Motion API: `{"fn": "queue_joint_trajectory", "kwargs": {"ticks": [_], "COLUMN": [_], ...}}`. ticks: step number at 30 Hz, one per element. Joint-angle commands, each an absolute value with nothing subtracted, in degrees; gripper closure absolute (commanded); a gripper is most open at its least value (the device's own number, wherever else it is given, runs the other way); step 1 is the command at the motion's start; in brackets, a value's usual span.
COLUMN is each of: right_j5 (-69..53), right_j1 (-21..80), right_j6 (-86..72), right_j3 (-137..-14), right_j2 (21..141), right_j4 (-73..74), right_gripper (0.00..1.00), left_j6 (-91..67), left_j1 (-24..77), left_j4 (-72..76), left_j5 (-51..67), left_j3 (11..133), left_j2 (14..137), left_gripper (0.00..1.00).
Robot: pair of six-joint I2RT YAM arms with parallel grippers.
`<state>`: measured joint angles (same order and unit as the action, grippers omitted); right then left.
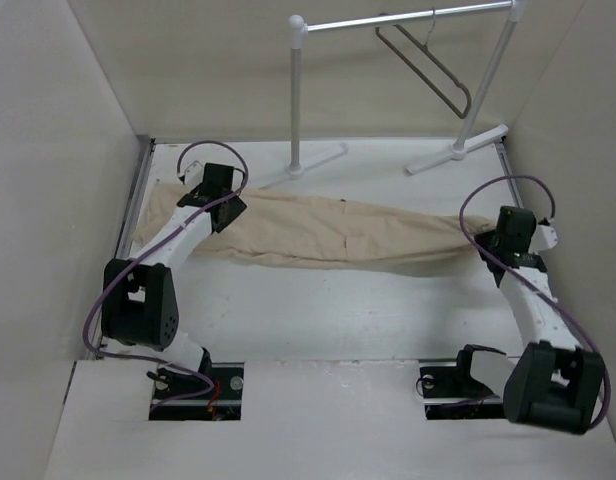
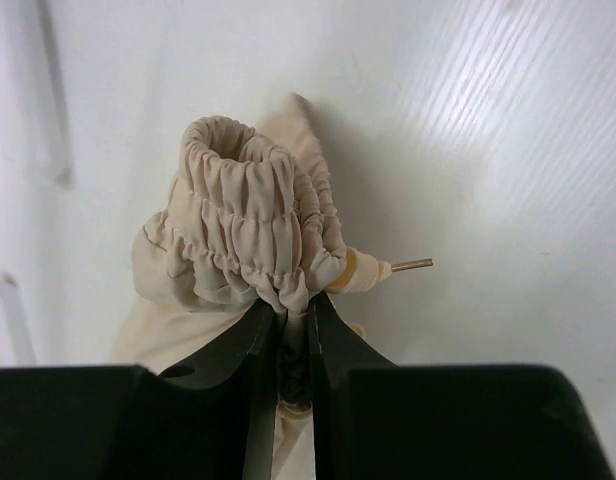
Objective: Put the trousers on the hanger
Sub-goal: Fold the trousers at the center of the board.
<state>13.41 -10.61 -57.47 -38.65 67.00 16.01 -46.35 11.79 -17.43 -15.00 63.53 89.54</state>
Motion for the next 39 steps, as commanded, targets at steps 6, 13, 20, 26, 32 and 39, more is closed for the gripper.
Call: {"fn": "queue_joint_trajectory", "kwargs": {"ticks": [6, 13, 20, 26, 32, 39], "right_j5": [21.1, 19.4, 24.9, 36.0, 36.4, 31.8], "right_j1": [-20.5, -13.1, 12.4, 35.5, 45.1, 55.7], "right_j6": [-45.7, -37.1, -40.0, -41.8, -41.9, -41.7], "right_j3": [-50.0, -64.0, -69.0, -73.8, -87.2, -107.9], "right_j2": [45.3, 42.3, 46.0, 59.9, 80.2, 104.8], "right_j4": [27.8, 30.9, 31.5, 26.6, 22.2, 22.8], "right_gripper": [0.91, 0.88, 0.89, 0.9, 0.91, 0.88], "left_j6": [-45.4, -45.2, -45.0, -43.9, -44.6, -45.9], "left_j1": [15.2, 17.8, 11.4, 4.5, -2.1, -7.9], "left_j4": [-22.8, -26.1, -27.2, -26.4, -24.1, -24.0], "left_j5": [-15.9, -17.8, -17.2, -15.4, -13.0, -13.5], "left_j3": [69.6, 73.7, 69.4, 67.3, 66.9, 66.3], "left_j2": [82.5, 76.7, 68.0, 65.2, 65.4, 64.3], "left_gripper": [0.57, 0.54, 0.53, 0.52, 0.52, 0.52]}}
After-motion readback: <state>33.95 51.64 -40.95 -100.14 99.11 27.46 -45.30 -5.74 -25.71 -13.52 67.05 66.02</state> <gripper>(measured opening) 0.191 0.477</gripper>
